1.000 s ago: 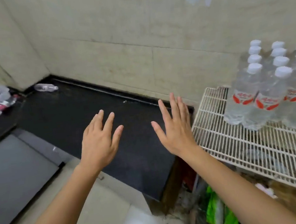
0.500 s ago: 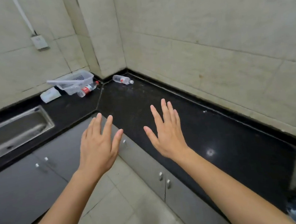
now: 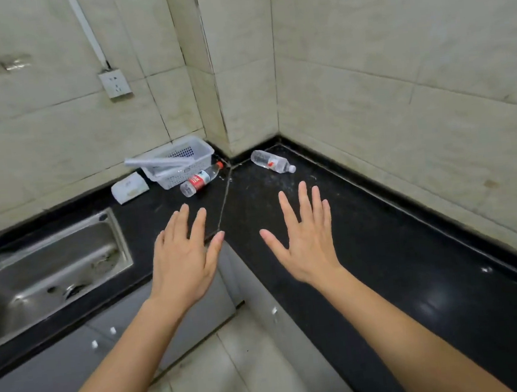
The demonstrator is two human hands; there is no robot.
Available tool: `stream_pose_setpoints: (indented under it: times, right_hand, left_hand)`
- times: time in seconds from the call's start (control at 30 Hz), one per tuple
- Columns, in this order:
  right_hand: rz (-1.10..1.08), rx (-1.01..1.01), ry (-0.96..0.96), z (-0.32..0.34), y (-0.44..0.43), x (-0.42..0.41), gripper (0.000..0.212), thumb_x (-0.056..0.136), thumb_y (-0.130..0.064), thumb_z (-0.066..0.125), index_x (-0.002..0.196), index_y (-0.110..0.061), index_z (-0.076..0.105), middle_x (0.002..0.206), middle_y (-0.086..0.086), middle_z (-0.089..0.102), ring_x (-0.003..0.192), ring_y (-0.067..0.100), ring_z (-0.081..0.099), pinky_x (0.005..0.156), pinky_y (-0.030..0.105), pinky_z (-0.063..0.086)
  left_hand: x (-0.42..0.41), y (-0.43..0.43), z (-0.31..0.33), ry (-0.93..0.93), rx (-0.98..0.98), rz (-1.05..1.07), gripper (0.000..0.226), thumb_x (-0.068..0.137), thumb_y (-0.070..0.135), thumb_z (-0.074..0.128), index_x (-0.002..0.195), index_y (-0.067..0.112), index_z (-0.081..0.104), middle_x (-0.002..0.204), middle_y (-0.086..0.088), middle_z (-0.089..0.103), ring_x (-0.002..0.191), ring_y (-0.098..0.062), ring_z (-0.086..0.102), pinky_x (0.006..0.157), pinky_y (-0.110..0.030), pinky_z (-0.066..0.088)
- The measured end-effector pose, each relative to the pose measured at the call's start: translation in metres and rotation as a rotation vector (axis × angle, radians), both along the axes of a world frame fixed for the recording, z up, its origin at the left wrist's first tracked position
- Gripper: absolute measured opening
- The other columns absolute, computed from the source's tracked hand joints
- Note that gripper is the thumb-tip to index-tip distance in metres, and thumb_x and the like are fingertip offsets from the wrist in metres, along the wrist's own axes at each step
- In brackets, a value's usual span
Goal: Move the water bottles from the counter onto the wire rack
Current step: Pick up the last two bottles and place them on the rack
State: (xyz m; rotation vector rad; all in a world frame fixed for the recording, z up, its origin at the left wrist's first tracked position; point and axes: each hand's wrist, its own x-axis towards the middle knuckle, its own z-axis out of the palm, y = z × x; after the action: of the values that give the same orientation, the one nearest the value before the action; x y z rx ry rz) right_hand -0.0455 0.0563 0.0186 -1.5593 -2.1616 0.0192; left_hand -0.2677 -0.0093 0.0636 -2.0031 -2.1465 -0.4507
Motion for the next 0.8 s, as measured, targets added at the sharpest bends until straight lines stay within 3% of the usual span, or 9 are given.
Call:
stream_pose_setpoints:
  times: [0.23,0.47,0.63,0.8]
  right_hand:
    - [0.072,-0.034,-0.054,0.015,0.151,-0.092,0.083,0.098,-0.070,0.029,0.162,-0.020,0.015,0.168,0.018,-0.007,0.155,0.036,-0.012,0.125,0.056,0.001]
    - [0.065,-0.114,-0.173,-0.014,0.258,-0.163,0.088,0.095,-0.073,0.028,0.162,-0.021,0.008,0.168,0.018,-0.008,0.155,0.036,-0.012,0.125,0.054,-0.001]
    - [-0.009,-0.280,-0.247,-0.045,0.332,-0.195,0.092,0.093,-0.077,0.026,0.162,-0.023,0.000,0.168,0.015,-0.016,0.154,0.033,-0.020,0.124,0.051,-0.007]
    - [-0.157,-0.522,-0.335,-0.071,0.398,-0.208,0.096,0.091,-0.080,0.024,0.162,-0.023,-0.005,0.166,0.019,-0.019,0.153,0.037,-0.021,0.125,0.053,-0.005]
  left_hand:
    - [-0.078,0.131,0.014,0.024,-0.012,0.041,0.068,0.098,0.055,0.032,0.144,0.009,0.052,0.151,-0.024,0.046,0.137,-0.042,0.047,0.106,-0.058,0.044]
    - [-0.157,0.258,-0.019,0.021,-0.074,0.007,0.064,0.100,0.054,0.034,0.143,0.011,0.052,0.151,-0.022,0.046,0.140,-0.038,0.045,0.108,-0.058,0.042]
    - [-0.203,0.369,-0.057,-0.019,-0.212,-0.099,0.065,0.100,0.057,0.031,0.146,0.014,0.047,0.154,-0.018,0.042,0.143,-0.035,0.040,0.111,-0.052,0.037]
    - [-0.235,0.468,-0.099,-0.084,-0.440,-0.244,0.072,0.097,0.063,0.043,0.153,0.019,0.035,0.161,-0.012,0.031,0.148,-0.030,0.030,0.117,-0.047,0.030]
